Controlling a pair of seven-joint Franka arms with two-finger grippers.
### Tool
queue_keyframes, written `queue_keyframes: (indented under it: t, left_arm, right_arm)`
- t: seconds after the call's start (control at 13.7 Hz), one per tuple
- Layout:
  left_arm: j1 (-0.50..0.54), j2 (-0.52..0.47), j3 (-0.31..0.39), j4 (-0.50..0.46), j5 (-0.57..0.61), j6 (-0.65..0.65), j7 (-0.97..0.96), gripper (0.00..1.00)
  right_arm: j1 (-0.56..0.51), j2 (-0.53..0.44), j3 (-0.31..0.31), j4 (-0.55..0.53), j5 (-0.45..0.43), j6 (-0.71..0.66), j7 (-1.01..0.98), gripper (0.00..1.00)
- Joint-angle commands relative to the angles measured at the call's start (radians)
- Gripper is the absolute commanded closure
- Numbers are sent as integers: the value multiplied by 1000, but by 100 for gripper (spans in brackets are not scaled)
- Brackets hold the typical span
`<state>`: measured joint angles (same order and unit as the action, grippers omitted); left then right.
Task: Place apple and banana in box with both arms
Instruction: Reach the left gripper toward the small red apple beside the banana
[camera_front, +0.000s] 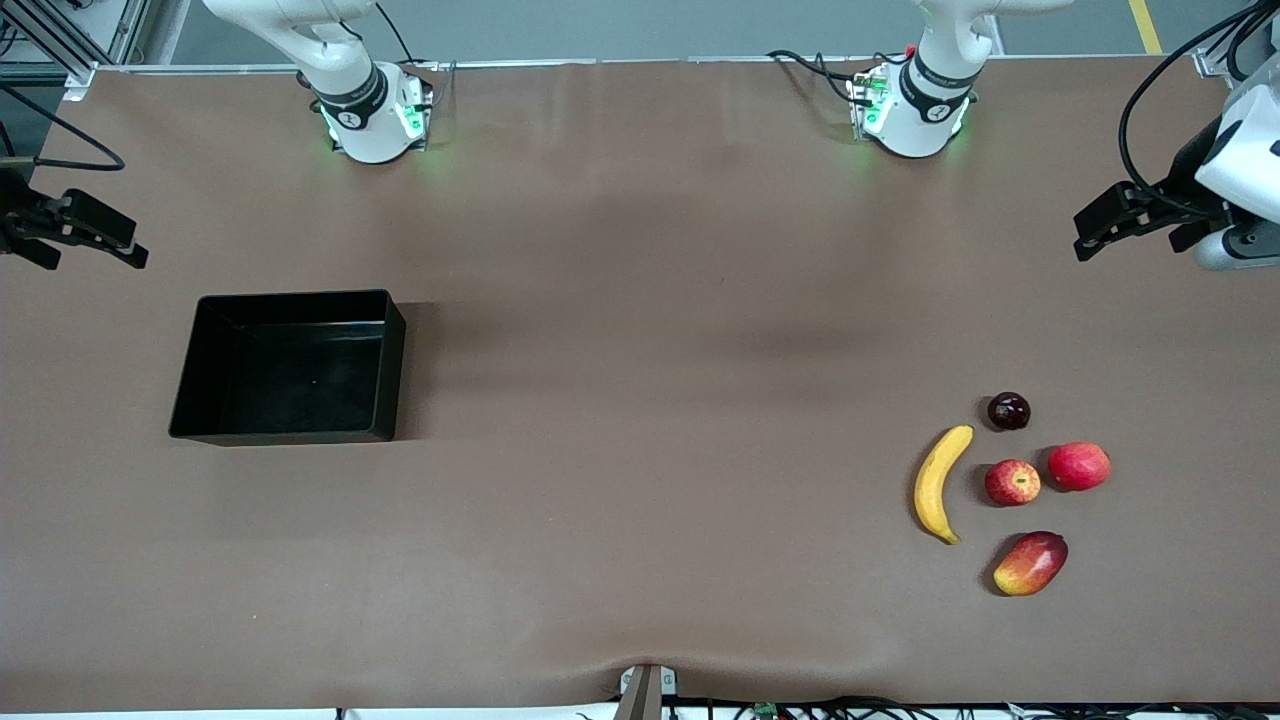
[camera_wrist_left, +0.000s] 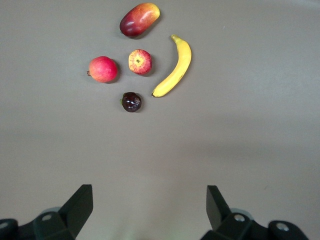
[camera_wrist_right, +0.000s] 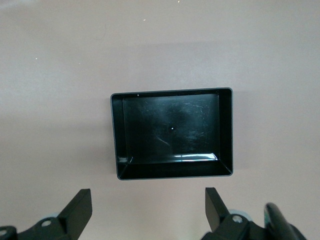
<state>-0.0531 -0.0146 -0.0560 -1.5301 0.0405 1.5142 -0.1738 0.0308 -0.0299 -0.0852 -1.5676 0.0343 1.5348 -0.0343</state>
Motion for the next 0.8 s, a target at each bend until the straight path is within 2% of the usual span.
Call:
queue_keyframes:
  t: [0.0, 0.22, 0.51, 0.73]
  left_arm:
    - [-1, 1, 1, 4, -4, -5, 13, 0]
    - [7, 5, 4, 7, -7, -3, 40, 0]
    - [44, 116, 5, 48, -5, 9, 40, 0]
    - [47, 218, 7, 22, 5, 134, 45, 0]
  right_arm:
    - [-3, 7, -2, 18, 4, -15, -15, 0]
    - [-3, 10, -2, 18, 4, -15, -16, 0]
    - [-11, 45, -7, 18, -13, -10, -16, 0]
    - [-72, 94, -7, 18, -14, -2, -19, 0]
